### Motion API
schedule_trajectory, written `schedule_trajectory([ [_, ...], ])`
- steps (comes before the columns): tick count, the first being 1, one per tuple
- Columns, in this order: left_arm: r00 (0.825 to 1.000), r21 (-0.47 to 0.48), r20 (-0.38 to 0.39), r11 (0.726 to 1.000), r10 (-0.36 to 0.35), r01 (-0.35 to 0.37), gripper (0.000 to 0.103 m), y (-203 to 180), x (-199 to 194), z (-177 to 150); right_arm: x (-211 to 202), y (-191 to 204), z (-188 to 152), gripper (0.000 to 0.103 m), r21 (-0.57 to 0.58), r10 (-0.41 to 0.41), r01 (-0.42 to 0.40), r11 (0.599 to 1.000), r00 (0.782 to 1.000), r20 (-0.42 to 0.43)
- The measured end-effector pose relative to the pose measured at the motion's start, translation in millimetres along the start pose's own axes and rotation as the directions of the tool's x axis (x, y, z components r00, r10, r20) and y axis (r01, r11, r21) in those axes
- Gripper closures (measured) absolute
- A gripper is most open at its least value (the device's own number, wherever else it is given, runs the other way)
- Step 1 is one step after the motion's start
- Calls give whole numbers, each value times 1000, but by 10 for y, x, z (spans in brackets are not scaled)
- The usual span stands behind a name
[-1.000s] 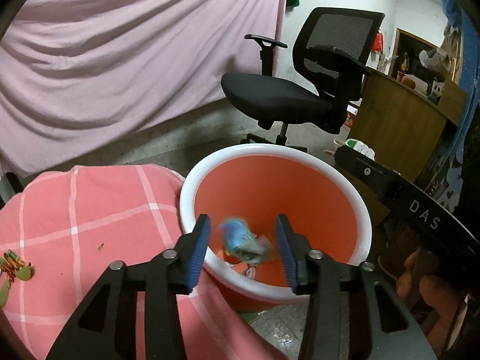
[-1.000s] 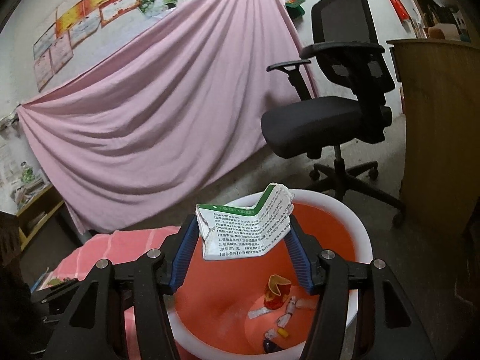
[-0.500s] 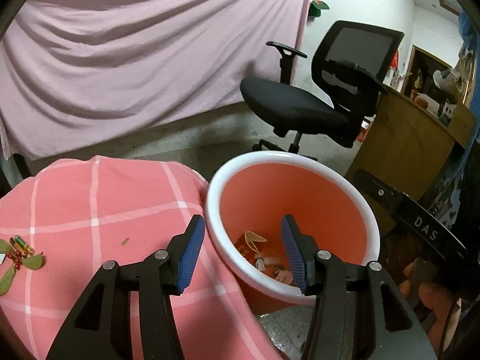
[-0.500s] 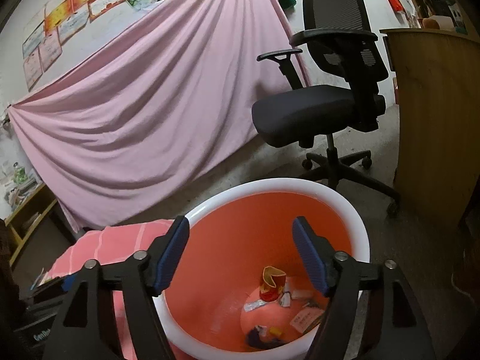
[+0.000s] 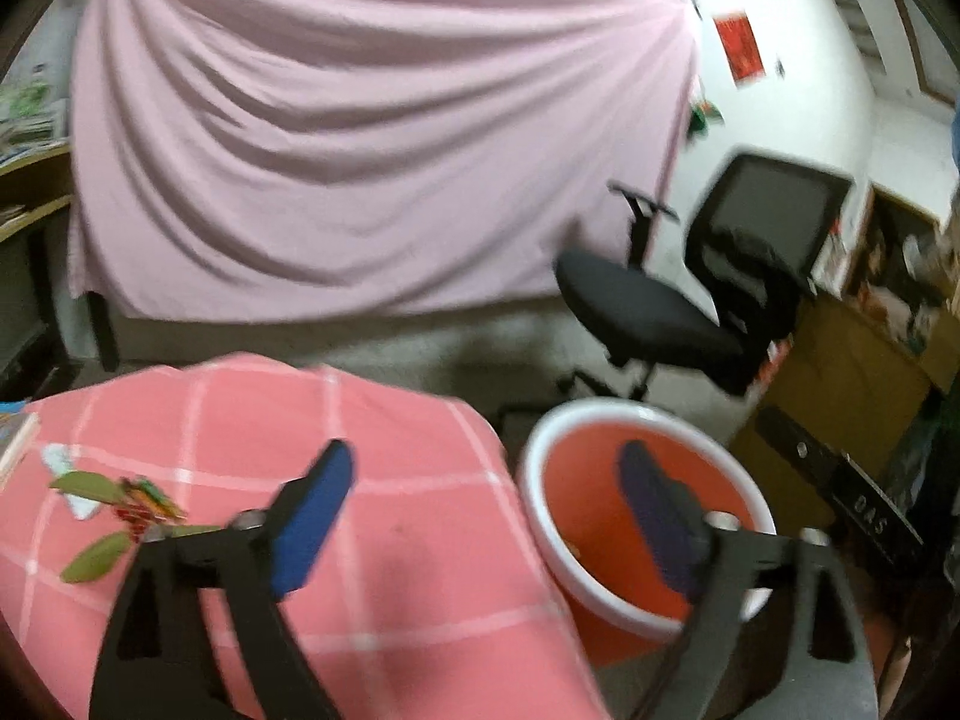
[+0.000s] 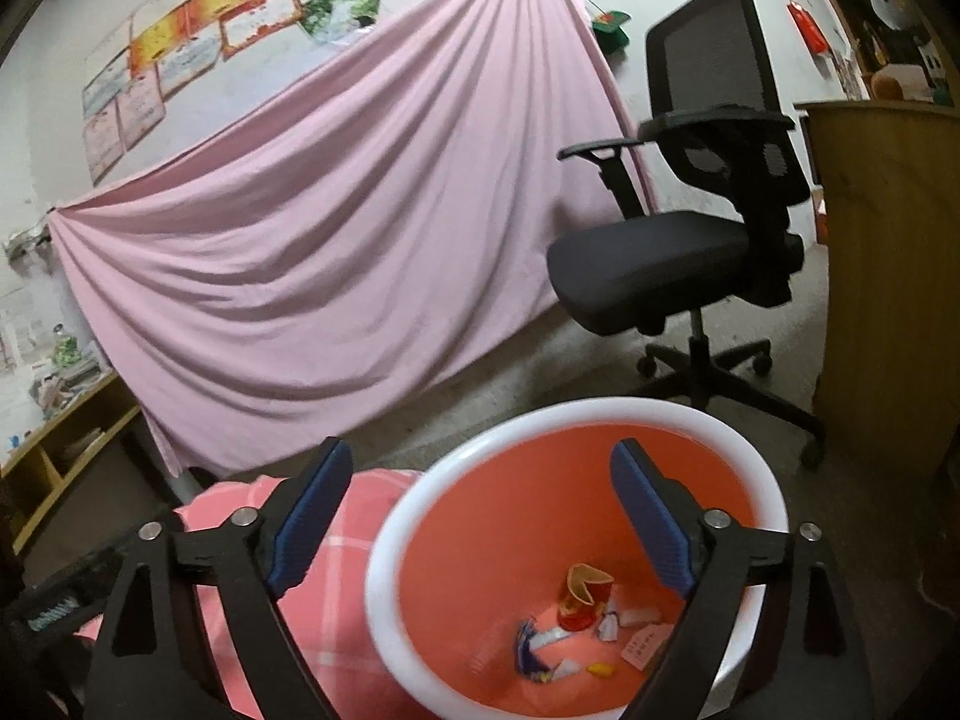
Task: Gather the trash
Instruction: 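Move both tools back over the remaining trash on the table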
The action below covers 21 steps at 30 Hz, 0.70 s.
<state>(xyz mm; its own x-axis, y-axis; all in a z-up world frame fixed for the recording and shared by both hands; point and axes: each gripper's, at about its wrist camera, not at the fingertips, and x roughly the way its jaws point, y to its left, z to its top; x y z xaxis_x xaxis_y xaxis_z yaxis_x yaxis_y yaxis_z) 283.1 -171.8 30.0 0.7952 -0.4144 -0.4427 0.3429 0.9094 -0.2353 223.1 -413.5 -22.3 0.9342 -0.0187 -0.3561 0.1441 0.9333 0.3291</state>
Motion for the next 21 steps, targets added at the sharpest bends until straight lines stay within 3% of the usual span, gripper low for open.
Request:
schedule_trajectory([
  [6,984,-75,134,991,117,-108,3,415,-335,31,-53,322,-8,0,-44,58,-55,998,996,70],
  [9,965,-111,177,979,191,-174,2,644,-509,24,-100,506,-25,0,-85,86,-77,993,990,114],
  [16,925,-123,266,961,273,-248,2,1014,-834,-73,-200,974,-119,0,-179,172,-136,974,963,207],
  [21,892,-108,310,944,329,-311,2,1243,-1012,-140,-193,1331,-214,0,-252,227,-169,953,948,223],
])
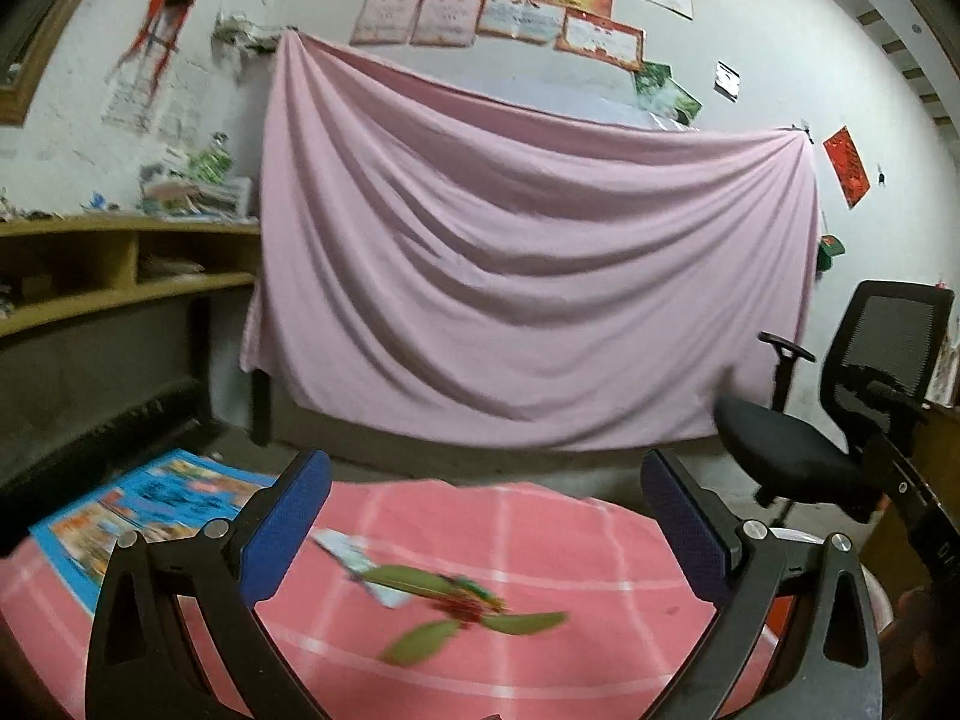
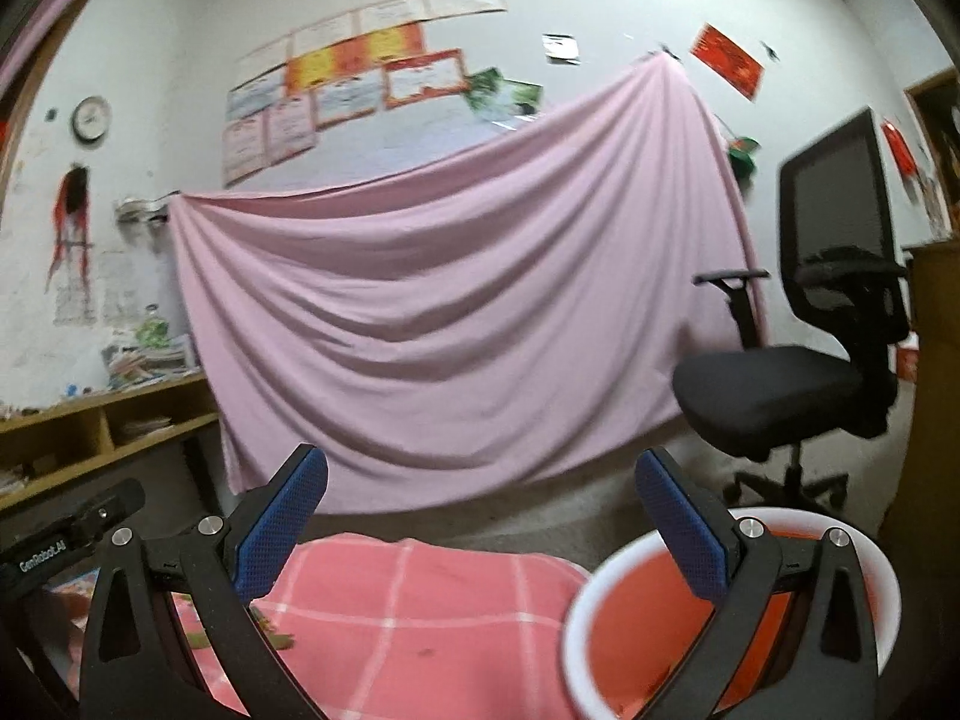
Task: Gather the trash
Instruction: 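Move both tools back over the remaining trash on the table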
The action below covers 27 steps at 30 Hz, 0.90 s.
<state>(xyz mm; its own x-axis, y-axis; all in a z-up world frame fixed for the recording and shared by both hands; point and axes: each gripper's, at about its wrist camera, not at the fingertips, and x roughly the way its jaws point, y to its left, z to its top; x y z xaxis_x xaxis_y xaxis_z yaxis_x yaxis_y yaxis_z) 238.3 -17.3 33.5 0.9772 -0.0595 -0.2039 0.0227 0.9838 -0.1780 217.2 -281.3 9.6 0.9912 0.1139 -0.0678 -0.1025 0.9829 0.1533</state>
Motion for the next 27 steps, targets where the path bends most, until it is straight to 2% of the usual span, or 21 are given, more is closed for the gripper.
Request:
schedule_trajectory([
  [6,998,2,45,999,53,-53,2,330,-73,-33,53,402,-79,0,-74,61,-60,995,998,15],
  [12,998,-26,-8,998,58,-59,2,644,-29,-58,203,725,-228,0,-142,112,-116,983,993,-35],
  [18,995,-29,-32,995,96,-97,2,849,-41,-55,341,884,-372,0,-182,143,-161,970,984,-109],
  [25,985,15,-108,991,131,-131,2,933,81,-144,539,1034,-479,0,-197,197,-245,949,951,-237],
  [27,982,21,-131,991,136,-135,2,966,120,-180,604,1092,-522,7,-207,212,-276,939,935,-285],
])
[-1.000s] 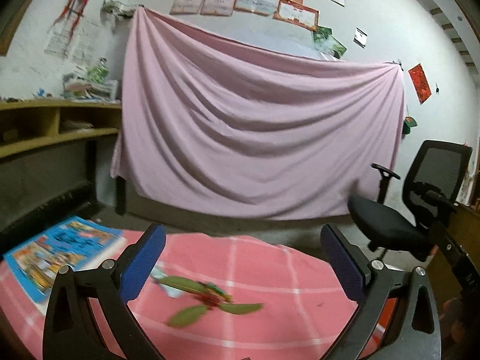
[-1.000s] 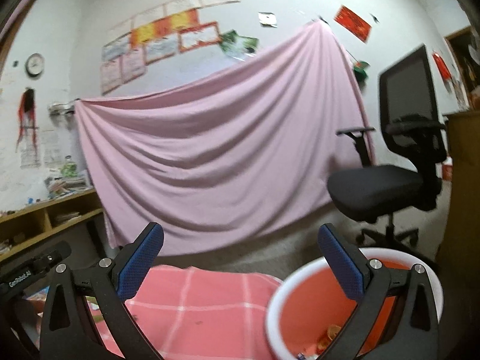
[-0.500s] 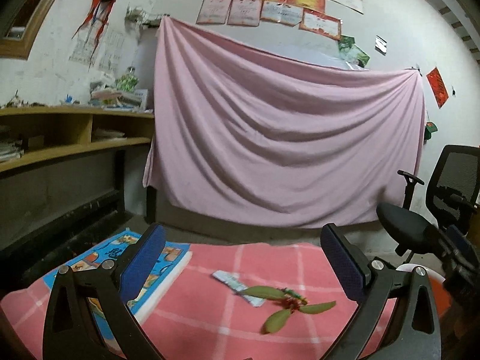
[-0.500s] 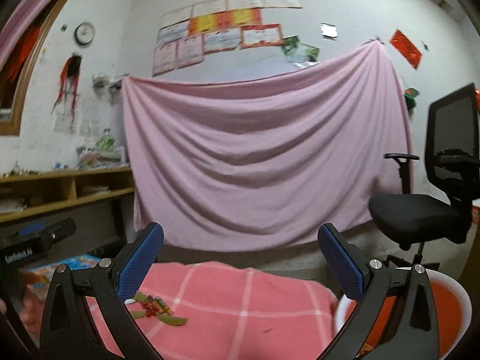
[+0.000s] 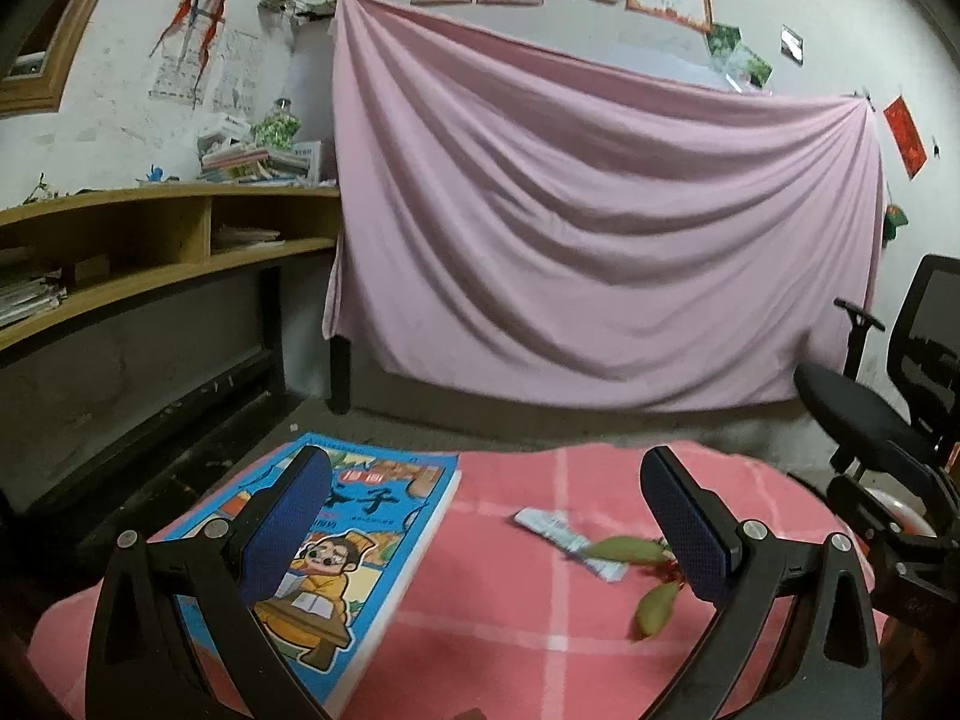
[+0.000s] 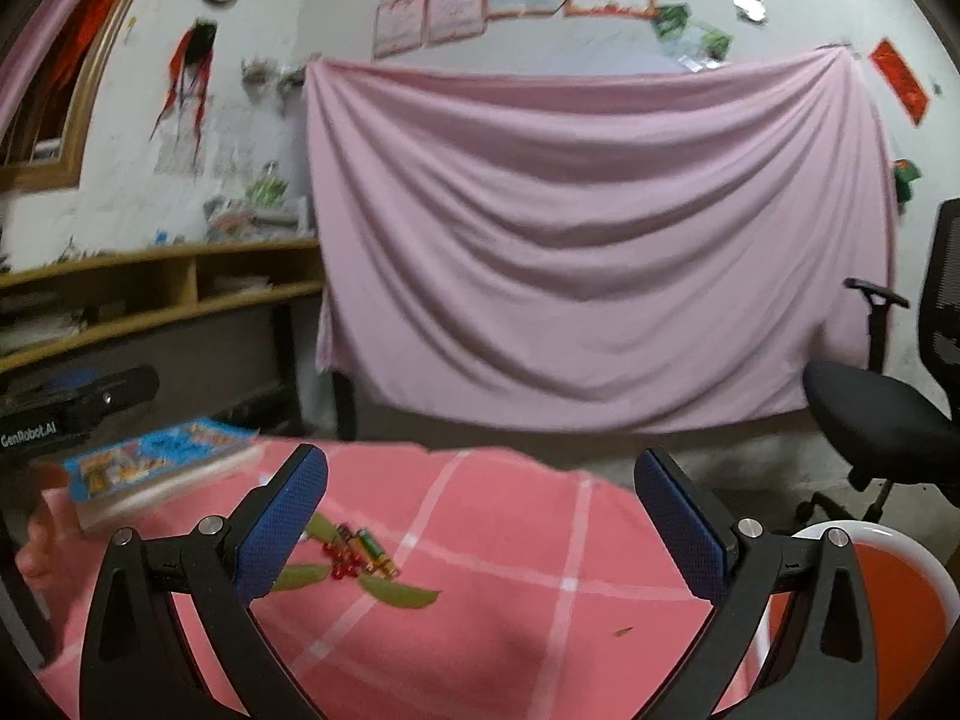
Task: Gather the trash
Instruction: 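Move both tools back over the remaining trash on the table, then grasp the white tube with the left tool while the right tool grasps the berry sprig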
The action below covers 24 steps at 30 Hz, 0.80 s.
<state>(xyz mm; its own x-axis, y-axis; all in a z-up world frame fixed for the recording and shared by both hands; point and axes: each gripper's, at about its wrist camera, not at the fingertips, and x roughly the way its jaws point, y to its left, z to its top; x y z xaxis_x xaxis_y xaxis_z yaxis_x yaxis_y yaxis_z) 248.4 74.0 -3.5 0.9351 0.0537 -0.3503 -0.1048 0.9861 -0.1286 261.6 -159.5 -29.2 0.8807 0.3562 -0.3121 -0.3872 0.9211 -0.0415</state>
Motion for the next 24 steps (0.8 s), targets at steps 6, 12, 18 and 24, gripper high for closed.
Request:
schedule_trajectory([
  [6,994,18,-104,1000,14,-13,3,53,192,-70,282,172,-33,22,-36,89,-96,995,983,-162],
  [12,983,51,-183,998,-12,22,9,-15,321,-159,521,371,-122,40,-77,153,-186,979,936,-317],
  [18,962,52,-274,998,-22,38,38,-61,474,-230,760,437,-209,52,-46,198,-242,969,875,-442],
  [24,936,40,-347,996,-60,79,54,-105,582,-297,853,400,-232,76,17,255,-281,959,839,-481],
])
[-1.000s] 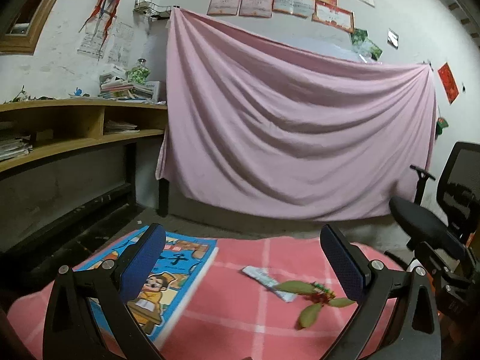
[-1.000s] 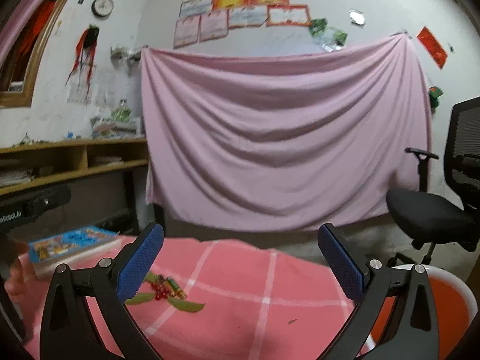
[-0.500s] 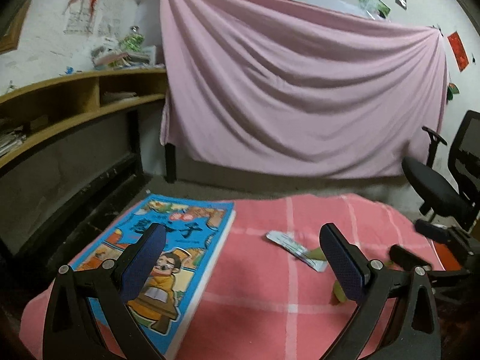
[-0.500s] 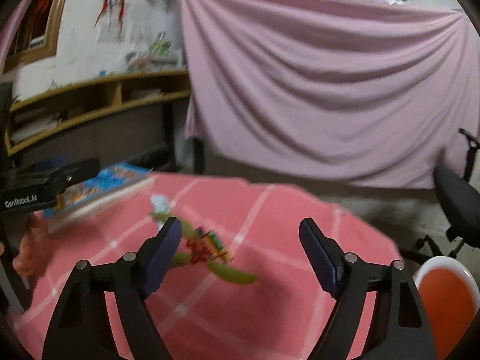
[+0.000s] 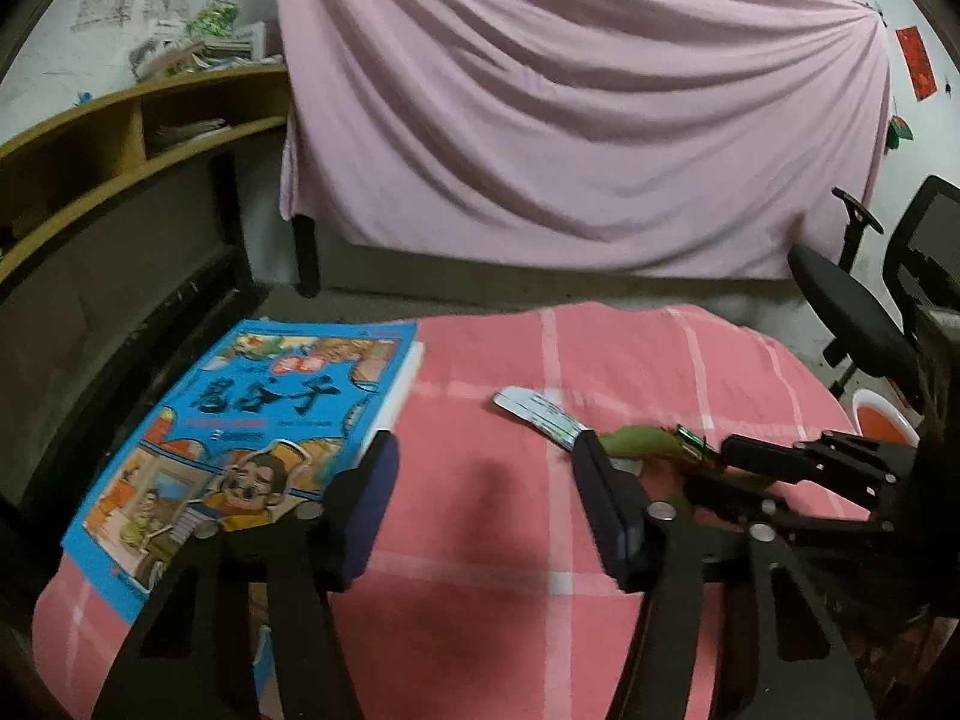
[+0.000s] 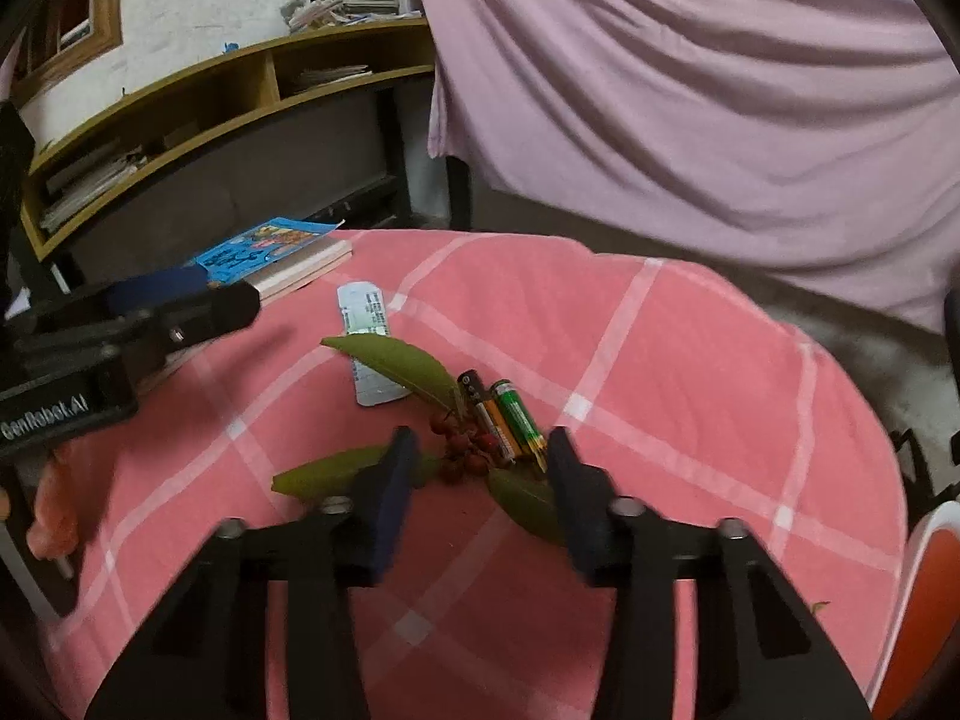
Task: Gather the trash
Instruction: 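Grasp the white tube with the left tool while the right tool grasps the berry sprig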
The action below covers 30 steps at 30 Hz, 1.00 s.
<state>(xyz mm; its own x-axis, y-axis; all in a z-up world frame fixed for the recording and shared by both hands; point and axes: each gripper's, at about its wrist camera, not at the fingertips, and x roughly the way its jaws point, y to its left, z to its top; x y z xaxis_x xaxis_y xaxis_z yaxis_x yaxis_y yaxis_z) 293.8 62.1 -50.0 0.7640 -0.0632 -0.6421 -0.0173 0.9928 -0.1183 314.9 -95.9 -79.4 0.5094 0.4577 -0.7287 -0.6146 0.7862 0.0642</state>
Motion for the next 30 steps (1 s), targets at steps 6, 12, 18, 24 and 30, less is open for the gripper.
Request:
schedule_trajectory([
  [6,998,13,-41,999,-43,44,55,-64,90,10,-30,1,-6,96,3,4,-4,1000,1000,9],
  [12,990,6,-117,997,-82,83,56,-148,252,21,-189,-135,-49,97,65,-34,30,997,997,66],
  [18,987,23,-145,997,-75,79,56,-284,405,87,-230,-235,-63,97,99,-46,39,994,996,71],
  [24,984,100,-180,995,-12,30,56,-469,601,134,-244,-331,-83,97,159,-57,44,986,995,76],
  [30,982,143,-186,990,40,-13,66,-529,693,99,-232,-425,-96,97,205,-45,31,978,997,65],
])
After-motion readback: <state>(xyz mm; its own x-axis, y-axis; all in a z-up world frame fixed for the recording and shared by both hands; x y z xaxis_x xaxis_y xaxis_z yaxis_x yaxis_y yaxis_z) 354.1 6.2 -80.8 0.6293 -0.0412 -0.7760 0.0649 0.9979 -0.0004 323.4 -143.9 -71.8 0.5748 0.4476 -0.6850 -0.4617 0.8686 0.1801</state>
